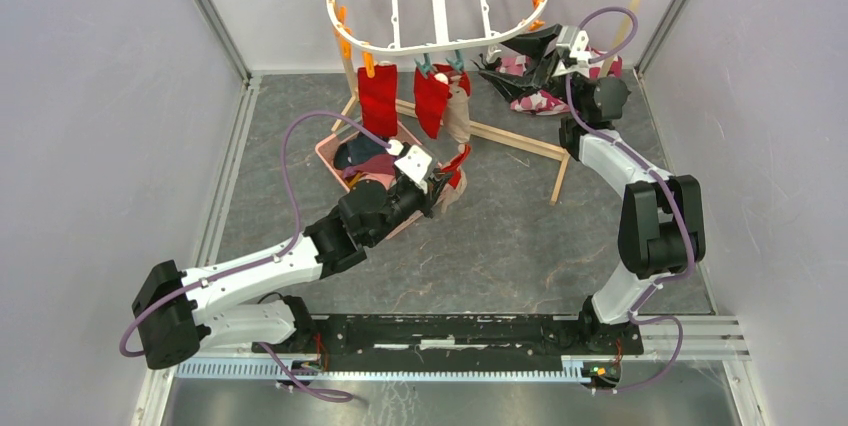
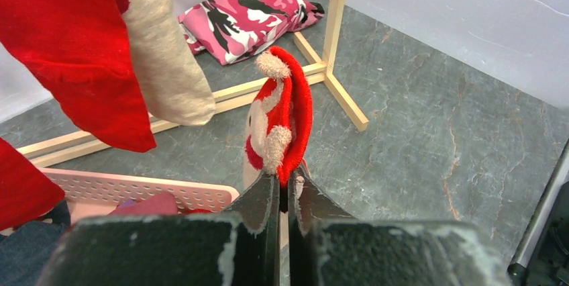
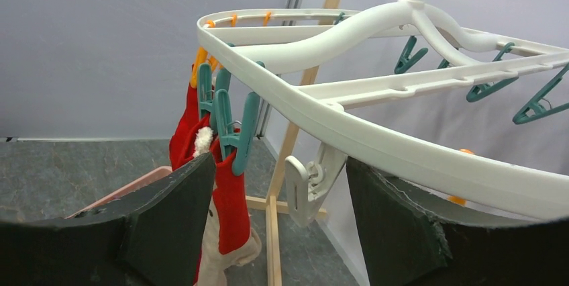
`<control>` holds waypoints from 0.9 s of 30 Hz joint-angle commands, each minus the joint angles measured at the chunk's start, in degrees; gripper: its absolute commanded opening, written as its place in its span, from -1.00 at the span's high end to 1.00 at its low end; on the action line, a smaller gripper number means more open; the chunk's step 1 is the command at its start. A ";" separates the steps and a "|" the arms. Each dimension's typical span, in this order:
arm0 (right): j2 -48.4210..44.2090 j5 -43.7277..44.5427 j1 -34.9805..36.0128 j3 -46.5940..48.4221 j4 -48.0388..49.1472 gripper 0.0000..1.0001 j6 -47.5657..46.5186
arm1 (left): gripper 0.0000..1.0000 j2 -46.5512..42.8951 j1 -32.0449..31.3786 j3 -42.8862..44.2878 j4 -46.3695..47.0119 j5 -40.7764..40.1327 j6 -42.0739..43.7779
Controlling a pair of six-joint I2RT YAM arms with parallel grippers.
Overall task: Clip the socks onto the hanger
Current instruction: Open the clamp at the hanger.
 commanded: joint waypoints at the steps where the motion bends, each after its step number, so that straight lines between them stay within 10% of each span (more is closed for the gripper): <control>1: -2.31 -0.23 -0.41 -0.75 5.70 -0.57 2.72 | 0.95 0.26 -0.31 2.52 1.15 0.63 -2.12; 27: 1.04 1.35 1.01 3.84 -0.97 -0.65 1.36 | 0.95 1.09 -0.80 3.73 0.71 0.50 -1.68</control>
